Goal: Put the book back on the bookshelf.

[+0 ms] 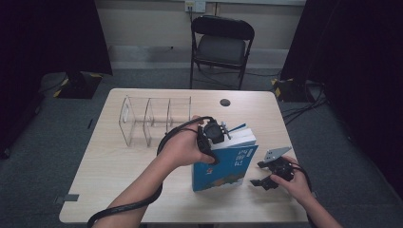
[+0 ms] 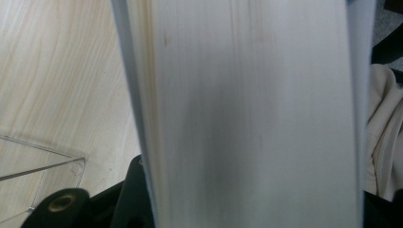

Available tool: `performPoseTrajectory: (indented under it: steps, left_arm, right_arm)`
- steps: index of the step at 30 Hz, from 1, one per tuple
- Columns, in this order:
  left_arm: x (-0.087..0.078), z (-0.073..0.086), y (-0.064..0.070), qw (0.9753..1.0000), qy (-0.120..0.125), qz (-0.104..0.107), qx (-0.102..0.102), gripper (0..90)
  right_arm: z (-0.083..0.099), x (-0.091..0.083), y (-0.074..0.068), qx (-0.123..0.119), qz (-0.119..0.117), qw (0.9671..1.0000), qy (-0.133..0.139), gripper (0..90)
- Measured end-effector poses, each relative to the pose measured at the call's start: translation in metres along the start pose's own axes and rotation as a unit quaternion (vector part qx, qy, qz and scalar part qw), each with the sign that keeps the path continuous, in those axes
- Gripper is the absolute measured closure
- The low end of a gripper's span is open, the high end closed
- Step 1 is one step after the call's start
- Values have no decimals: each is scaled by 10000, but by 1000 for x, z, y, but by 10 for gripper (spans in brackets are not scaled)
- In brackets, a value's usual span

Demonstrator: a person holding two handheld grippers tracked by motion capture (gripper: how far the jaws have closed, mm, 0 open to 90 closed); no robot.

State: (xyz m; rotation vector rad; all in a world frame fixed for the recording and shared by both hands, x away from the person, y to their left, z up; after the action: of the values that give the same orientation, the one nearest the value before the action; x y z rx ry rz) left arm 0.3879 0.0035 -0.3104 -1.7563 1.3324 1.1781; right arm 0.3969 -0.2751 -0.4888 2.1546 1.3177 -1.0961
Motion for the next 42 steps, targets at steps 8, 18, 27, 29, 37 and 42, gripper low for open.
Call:
performPoseTrajectory:
  steps: [8, 18, 27, 29, 37, 42]
  left_arm:
    - [-1, 0, 0, 9999, -16, -6, -164, 610]
    - [-1, 0, -1, 9997, -30, 27, -252, 612]
    - [-2, -2, -3, 9992, -68, 82, -373, 614]
    - [-3, -3, -3, 9990, -102, 63, -423, 615]
    - [-8, -2, -7, 9977, -197, 103, -642, 616]
    - [-13, -2, -8, 9964, -326, 87, -776, 617]
  right_arm:
    - [2, 8, -2, -48, 220, 9997, 120, 145]
    - [10, 11, -6, 77, 457, 9973, 576, 134]
    - [14, 13, -8, 151, 545, 9955, 757, 130]
    - [14, 13, -8, 153, 545, 9955, 758, 130]
    - [14, 13, -8, 162, 532, 9954, 775, 130]
    - [14, 13, -8, 161, 516, 9954, 790, 130]
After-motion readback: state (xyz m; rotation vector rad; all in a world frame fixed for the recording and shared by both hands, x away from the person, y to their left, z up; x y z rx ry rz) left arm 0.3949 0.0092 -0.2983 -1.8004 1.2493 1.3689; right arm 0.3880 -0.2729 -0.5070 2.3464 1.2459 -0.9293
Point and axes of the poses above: each handheld gripper's, and its own axes: x roughly forward along the jaws, z roughly out of its underside, y roughly to its right, the point moved 1 cm from there along x, roughly forward along the jaws, and after that the axes turned 1 degree about -z, right-handed, at the moved point
